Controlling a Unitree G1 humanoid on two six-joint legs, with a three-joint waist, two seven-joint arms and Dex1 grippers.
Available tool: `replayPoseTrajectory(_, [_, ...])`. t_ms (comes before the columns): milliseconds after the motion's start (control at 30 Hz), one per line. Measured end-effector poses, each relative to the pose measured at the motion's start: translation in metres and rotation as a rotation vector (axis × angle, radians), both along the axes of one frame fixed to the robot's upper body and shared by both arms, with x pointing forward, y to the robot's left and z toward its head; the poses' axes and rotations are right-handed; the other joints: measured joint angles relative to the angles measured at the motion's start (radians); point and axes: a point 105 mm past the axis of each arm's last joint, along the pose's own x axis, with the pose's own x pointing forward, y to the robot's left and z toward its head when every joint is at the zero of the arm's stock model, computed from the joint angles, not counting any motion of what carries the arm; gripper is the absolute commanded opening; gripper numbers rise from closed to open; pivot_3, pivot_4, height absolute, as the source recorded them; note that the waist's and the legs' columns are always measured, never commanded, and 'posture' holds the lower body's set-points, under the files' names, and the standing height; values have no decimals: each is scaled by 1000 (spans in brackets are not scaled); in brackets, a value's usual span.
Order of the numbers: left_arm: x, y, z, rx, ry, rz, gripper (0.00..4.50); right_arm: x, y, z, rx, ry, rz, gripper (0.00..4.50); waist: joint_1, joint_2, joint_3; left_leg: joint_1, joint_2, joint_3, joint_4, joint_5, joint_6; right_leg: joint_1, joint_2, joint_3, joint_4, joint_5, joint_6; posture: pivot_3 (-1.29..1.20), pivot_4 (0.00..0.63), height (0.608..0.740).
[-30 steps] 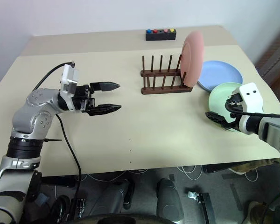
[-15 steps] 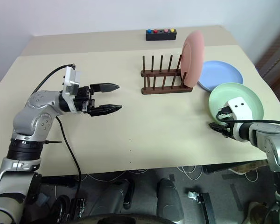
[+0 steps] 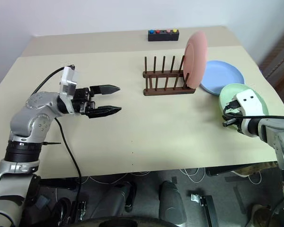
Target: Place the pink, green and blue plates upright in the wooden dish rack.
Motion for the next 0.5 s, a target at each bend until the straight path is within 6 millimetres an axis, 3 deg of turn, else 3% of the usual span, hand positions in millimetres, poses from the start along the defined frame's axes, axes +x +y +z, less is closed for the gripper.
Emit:
replayPoseTrajectory(200, [2, 3, 10, -58, 33, 10, 3987, 9, -2, 43, -27, -115, -6, 43, -1, 0, 0, 0, 0, 0, 0, 0, 0, 0, 0, 0, 0, 0, 0, 0, 150, 740])
replayPoseTrajectory(400, [26, 4, 17, -99, -26, 143, 3987, 27, 7, 135, 123, -469, 15, 43, 1, 0, 0, 0, 0, 0, -1, 0, 0, 0, 0, 0, -1, 0, 0, 0, 150, 740])
replayPoseTrajectory(500, [33, 8, 17, -95, -55, 196, 3987, 31, 22, 157, 245, -575, 81, 43, 0, 0, 0, 0, 0, 0, -1, 0, 0, 0, 0, 0, -1, 0, 0, 0, 150, 740])
